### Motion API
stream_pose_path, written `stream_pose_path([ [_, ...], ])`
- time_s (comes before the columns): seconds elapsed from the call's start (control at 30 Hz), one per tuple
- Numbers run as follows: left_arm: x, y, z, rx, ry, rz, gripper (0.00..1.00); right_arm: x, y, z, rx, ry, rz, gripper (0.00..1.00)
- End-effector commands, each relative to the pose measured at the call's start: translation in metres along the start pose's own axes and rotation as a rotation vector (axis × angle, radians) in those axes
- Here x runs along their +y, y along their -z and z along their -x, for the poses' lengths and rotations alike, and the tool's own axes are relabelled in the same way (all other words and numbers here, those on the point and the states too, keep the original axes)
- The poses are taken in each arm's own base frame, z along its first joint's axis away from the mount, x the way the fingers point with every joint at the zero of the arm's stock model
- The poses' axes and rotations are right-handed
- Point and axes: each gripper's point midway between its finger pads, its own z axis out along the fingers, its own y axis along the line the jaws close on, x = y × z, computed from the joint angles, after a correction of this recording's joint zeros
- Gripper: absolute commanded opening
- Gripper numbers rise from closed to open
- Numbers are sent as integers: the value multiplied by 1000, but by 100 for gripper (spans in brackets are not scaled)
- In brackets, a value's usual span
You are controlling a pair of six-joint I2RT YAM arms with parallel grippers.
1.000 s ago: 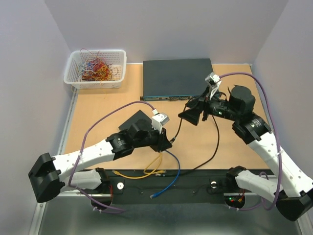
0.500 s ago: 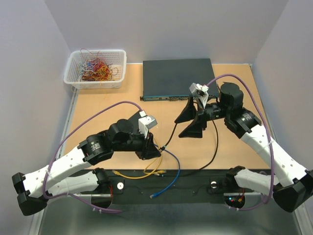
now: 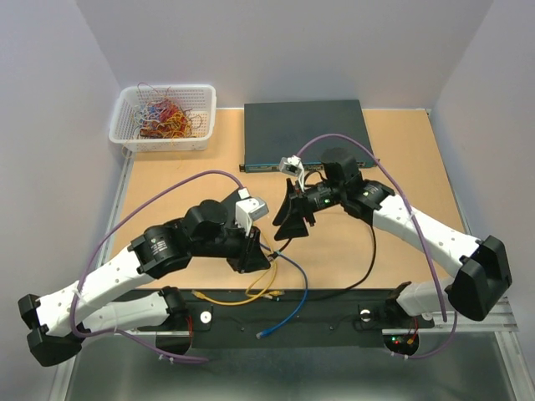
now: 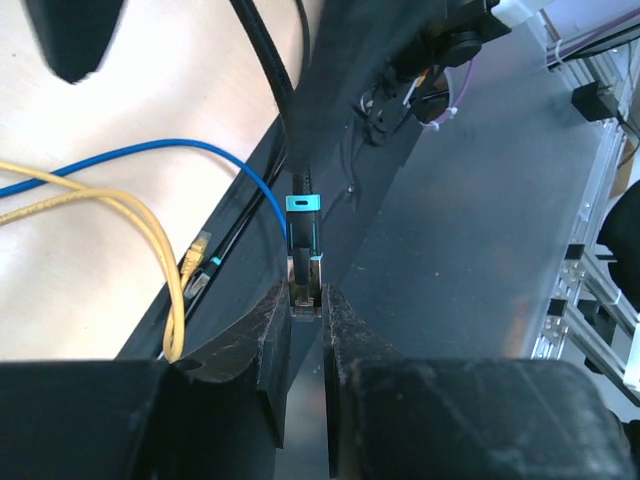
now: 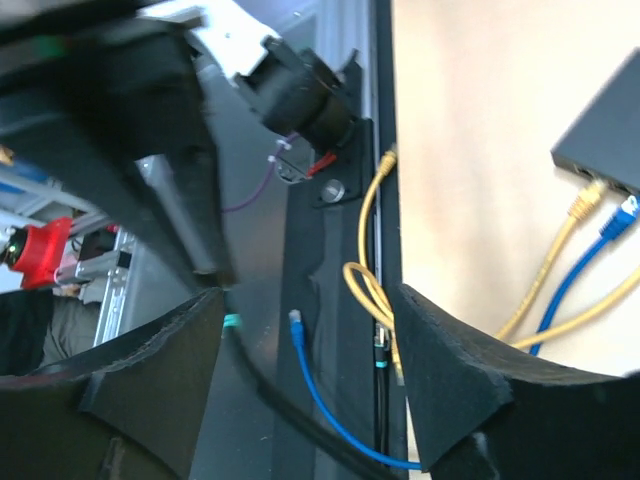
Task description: Insert the plug into the switch port
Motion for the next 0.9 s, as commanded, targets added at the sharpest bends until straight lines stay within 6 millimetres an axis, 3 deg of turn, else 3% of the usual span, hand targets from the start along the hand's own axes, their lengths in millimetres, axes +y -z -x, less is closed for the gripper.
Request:
stream_pose_path([
  [0.0, -8, 14, 14, -68, -57, -9, 0, -1, -5, 16, -25, 50, -22, 70],
  [0.1, -3, 15, 15, -83, -58, 20, 0, -2, -9, 14, -18, 46, -20, 63],
  [0.27, 3, 21, 23, -128, -61, 64, 0, -4, -11, 9, -6, 27, -16, 62],
  [0.57, 14, 26, 33, -169, -67, 142, 0, 27, -18, -1, 32, 72, 110, 61],
  [0.87, 8, 36, 55, -241, -95, 154, 0, 32, -25, -3, 41, 75, 113, 59],
])
